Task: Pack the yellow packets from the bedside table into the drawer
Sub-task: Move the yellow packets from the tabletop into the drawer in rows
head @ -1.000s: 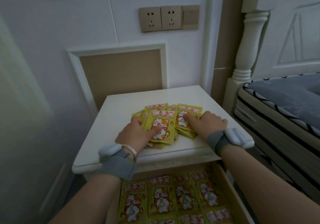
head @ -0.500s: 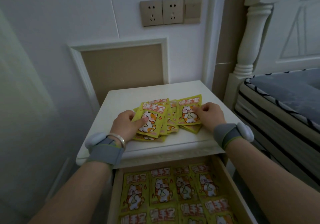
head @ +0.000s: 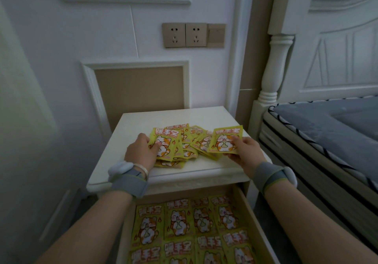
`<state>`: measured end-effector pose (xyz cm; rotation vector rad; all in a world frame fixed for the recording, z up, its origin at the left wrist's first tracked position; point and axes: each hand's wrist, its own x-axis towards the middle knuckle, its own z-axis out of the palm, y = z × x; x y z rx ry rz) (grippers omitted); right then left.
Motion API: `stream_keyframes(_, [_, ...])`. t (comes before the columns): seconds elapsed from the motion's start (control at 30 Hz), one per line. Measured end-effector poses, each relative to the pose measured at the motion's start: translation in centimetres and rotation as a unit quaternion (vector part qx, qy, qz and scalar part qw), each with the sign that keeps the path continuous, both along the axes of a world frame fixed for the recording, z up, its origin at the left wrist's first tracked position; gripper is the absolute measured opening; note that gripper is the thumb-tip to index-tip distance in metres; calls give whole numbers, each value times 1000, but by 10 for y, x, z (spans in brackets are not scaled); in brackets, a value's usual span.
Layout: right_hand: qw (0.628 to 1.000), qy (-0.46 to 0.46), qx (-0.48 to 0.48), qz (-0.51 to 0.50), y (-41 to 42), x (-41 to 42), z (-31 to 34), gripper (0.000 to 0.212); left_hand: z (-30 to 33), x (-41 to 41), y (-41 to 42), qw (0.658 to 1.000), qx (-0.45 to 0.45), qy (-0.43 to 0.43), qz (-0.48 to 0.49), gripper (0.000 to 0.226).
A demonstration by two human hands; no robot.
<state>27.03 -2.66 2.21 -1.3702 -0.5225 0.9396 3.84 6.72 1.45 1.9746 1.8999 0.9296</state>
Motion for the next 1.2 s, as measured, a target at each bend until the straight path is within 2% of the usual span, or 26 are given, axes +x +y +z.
stream_keyframes(0.07, [1000,-2,4,2,-4,5,0,34,0,0,-2,998,34,46,3,32])
stream_keyframes(0.13, [1000,-13,4,0,-6,8,1,28,-2,-2,0,999,34,38,1,26])
stream_keyframes(0.23, [1000,-24,5,-2,-6,9,1,21,0,-5,0,997,3,-81,7,21])
stream_keyframes(0.33, [1000,-8,1,9,-8,9,1,21,9,-8,-5,973,-6,-231,24,16])
stream_keyframes(0.47, [996,61,27,54,-12,9,4,14,14,-16,-13,915,-37,-399,41,26])
stream_keyframes(0.57, [991,91,37,92,-20,10,6,18,20,-21,-30,836,-105,-539,6,29])
stream_keyframes(0.6, [991,91,30,96,-24,10,6,20,22,-21,-38,820,-119,-560,-14,34])
stream_keyframes(0.7, [986,94,-2,136,-34,14,1,30,26,-21,-64,811,-145,-561,-87,47])
stream_keyframes(0.87, [963,42,-115,239,-49,9,-10,38,26,-16,-100,799,-203,-537,-180,33])
stream_keyframes(1.03, [903,77,-244,344,-68,-20,-52,31,17,-12,-112,834,-229,-471,-176,26])
stream_keyframes(1.2, [855,122,-339,372,-91,-44,-83,20,15,-14,-112,847,-226,-446,-179,24])
